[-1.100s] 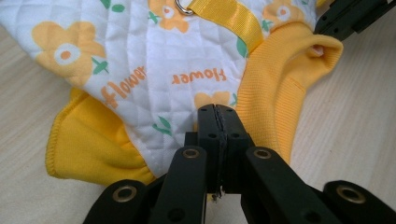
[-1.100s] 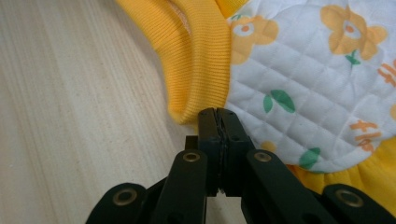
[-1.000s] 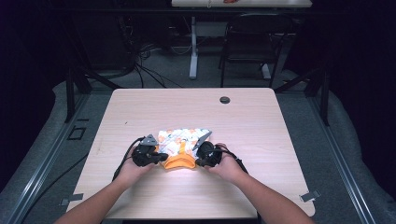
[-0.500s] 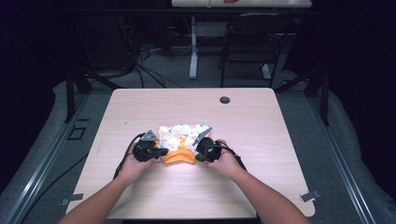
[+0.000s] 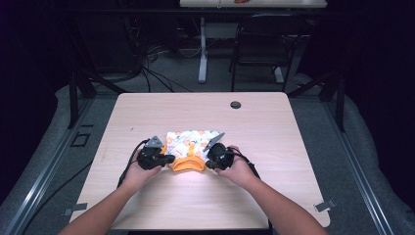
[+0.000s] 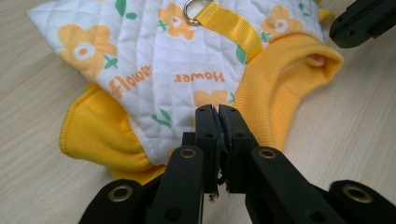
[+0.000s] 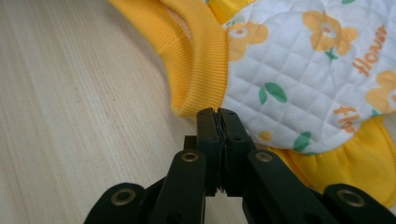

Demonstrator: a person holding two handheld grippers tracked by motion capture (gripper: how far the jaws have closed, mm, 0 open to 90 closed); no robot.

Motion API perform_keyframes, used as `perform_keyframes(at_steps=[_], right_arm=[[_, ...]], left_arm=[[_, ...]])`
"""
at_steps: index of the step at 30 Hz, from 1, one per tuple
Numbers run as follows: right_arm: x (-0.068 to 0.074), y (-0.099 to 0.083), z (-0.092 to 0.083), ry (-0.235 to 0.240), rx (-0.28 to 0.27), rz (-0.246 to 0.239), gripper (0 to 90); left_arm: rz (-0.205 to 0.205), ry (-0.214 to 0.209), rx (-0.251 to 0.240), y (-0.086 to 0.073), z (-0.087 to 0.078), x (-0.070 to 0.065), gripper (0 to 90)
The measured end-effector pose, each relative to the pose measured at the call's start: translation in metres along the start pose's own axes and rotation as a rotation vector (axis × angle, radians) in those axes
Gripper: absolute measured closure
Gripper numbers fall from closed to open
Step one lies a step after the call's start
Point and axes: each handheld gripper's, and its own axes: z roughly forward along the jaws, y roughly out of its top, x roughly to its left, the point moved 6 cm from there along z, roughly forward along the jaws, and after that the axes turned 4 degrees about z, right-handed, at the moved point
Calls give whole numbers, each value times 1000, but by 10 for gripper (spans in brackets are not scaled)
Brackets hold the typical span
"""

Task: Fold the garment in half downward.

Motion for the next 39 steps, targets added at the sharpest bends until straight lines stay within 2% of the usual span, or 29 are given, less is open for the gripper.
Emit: perform_keyframes(at_steps=[3, 8, 14, 19, 26, 30, 32, 39], right_arm=[[1, 2, -7, -1, -12, -2, 880], [3, 5, -22, -4, -34, -20, 877], [8, 5, -36, -8, -54, -30, 867], [10, 0, -47, -13, -63, -32, 853], [16, -14, -59, -10, -66, -27, 777], [17, -23, -66, -10, -80, -9, 710], [17, -27, -69, -25, -88, -4, 688], [18, -47, -74, -38, -122, 50, 624]], left_arm=[[8, -2, 1, 2, -6, -1, 866], [-5, -14, -25, 7, -22, -4, 875], [-3, 3, -53, 6, -42, -5, 874], [-1, 33, -49, -4, -56, -5, 861], [-10, 7, -83, -14, -72, -17, 776], [-27, 12, -86, -25, -74, -23, 696], [-34, 16, -86, -30, -74, -25, 672], [-6, 67, -49, -52, -71, -32, 602]])
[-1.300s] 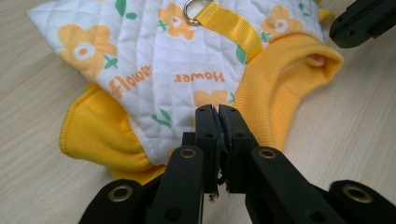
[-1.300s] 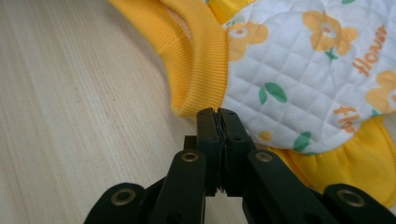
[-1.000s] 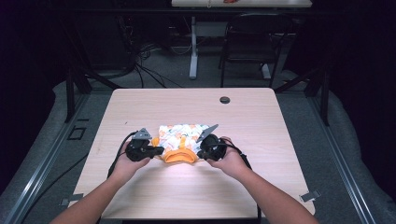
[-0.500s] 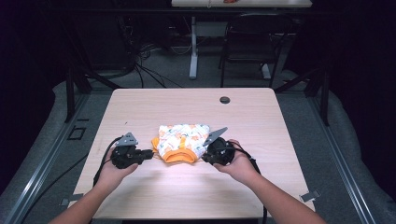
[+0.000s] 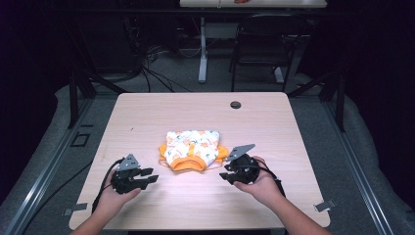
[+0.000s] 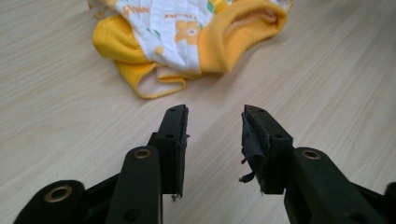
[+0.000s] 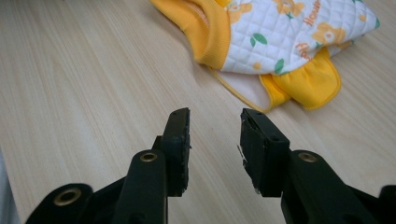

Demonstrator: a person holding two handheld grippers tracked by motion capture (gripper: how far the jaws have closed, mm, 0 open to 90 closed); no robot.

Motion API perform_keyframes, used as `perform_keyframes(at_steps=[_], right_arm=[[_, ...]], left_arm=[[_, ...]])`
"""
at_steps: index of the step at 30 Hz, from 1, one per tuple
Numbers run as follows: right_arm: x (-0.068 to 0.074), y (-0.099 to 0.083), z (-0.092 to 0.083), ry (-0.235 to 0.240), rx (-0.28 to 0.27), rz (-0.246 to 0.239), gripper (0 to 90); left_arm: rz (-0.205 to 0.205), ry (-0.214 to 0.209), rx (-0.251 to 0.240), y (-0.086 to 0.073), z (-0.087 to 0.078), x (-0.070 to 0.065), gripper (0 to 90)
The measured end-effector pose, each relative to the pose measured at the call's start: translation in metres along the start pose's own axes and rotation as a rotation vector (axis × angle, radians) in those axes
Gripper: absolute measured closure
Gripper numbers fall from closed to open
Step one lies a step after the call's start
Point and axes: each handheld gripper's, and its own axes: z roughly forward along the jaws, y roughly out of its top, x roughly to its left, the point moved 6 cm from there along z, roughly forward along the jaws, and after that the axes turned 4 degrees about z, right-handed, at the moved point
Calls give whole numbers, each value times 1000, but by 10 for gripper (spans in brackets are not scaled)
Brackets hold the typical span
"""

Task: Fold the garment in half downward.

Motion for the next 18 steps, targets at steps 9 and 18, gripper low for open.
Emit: perform_keyframes(at_steps=[9, 18], right_arm=[[8, -31, 5, -21, -18, 47, 572], [13, -50, 18, -59, -23, 50, 541]], left_arm=[[-14, 24, -13, -15, 0, -5, 562], [-79, 33, -17, -25, 2, 6, 534]])
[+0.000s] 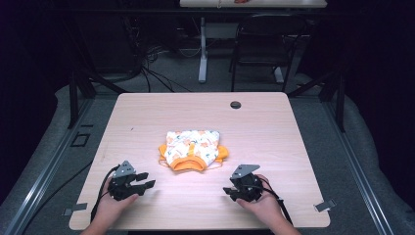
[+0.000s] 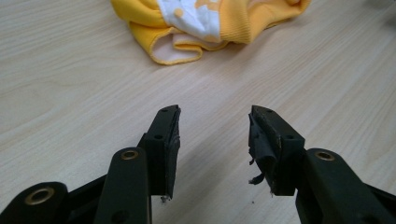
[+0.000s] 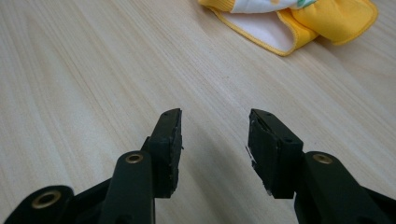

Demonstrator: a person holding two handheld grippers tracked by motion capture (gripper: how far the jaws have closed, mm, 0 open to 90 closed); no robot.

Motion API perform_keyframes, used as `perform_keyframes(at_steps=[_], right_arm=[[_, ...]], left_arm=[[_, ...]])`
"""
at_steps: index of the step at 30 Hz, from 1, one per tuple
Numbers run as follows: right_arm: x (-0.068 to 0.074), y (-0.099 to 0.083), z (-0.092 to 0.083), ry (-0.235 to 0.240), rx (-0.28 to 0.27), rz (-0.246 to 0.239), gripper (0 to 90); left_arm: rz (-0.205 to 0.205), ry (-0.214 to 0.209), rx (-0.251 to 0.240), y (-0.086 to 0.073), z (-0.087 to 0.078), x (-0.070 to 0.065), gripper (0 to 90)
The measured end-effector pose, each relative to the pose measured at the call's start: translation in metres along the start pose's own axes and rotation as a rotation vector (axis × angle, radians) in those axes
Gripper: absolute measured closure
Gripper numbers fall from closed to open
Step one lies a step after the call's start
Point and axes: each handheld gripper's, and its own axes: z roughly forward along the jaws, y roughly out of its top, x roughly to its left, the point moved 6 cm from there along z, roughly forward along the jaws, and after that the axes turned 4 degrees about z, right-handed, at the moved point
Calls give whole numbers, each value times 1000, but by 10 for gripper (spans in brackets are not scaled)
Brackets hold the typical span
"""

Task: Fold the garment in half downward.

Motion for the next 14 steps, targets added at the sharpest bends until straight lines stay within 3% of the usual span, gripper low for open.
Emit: perform_keyframes(at_steps=[8, 14], right_arm=[[0, -3, 5, -1, -42, 26, 531], [0, -3, 5, -12, -71, 25, 516]], left_arm=[[-69, 6, -17, -6, 1, 11, 526], [-71, 20, -38, -5, -2, 14, 519]])
